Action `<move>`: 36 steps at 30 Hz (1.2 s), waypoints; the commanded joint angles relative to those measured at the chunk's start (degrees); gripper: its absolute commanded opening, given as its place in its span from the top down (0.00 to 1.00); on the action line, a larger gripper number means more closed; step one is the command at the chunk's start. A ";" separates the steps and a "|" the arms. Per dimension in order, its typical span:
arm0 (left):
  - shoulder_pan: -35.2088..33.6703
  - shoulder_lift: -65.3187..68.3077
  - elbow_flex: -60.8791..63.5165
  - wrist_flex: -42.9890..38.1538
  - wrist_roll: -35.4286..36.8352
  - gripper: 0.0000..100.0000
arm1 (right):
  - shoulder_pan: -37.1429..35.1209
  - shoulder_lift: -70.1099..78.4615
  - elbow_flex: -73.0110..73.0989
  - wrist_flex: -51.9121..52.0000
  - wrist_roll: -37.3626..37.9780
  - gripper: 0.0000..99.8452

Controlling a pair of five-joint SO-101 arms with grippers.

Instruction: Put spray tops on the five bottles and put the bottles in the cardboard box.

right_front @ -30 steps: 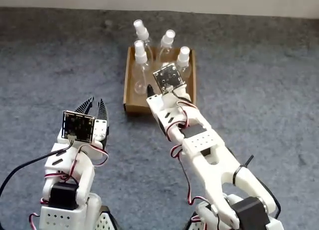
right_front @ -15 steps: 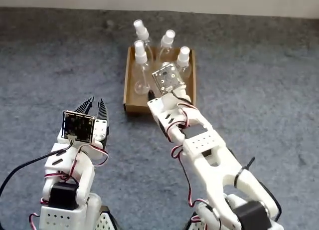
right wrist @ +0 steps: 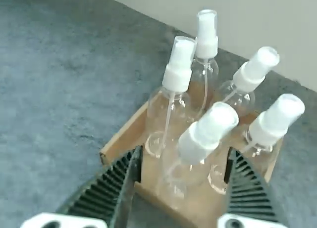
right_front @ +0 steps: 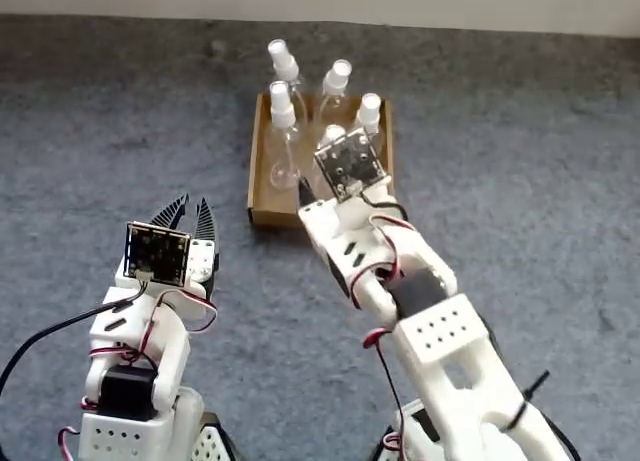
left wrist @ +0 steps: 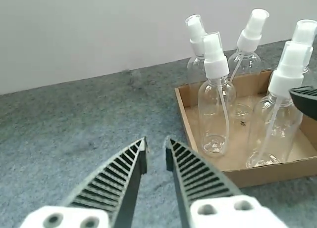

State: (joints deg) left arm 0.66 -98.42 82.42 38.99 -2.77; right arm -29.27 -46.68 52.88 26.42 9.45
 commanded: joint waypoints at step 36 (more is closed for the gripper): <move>-14.11 -5.85 15.16 13.63 -0.09 0.97 | 17.54 -57.71 52.62 36.62 11.69 1.00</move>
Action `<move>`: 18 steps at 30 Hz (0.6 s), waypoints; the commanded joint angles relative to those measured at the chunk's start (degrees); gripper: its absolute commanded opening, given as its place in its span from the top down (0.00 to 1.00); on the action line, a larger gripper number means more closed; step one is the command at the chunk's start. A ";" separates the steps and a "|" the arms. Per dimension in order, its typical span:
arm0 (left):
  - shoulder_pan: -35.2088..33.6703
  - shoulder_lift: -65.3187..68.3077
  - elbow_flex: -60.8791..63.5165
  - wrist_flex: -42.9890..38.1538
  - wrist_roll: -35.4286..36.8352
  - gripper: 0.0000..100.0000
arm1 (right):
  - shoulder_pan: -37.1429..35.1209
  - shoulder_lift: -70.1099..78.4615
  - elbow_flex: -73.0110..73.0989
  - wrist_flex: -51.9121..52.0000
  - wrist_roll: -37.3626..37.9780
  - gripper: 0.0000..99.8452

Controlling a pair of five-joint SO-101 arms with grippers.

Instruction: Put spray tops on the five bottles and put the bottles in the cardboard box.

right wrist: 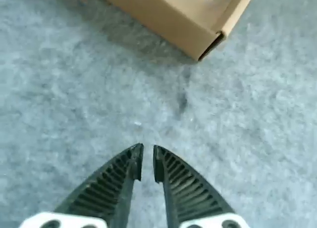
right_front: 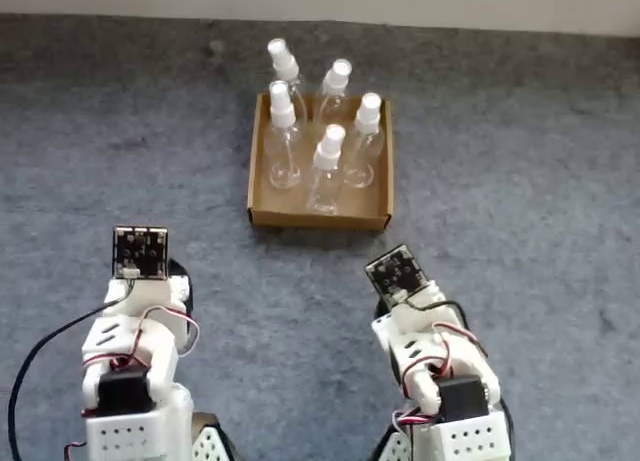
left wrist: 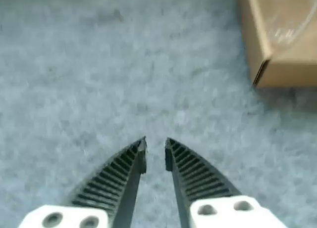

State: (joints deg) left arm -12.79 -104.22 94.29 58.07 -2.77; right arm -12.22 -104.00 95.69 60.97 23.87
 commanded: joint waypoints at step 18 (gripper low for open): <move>-5.14 -0.40 2.86 19.43 0.18 1.00 | 0.40 -0.48 9.80 10.68 -3.34 1.00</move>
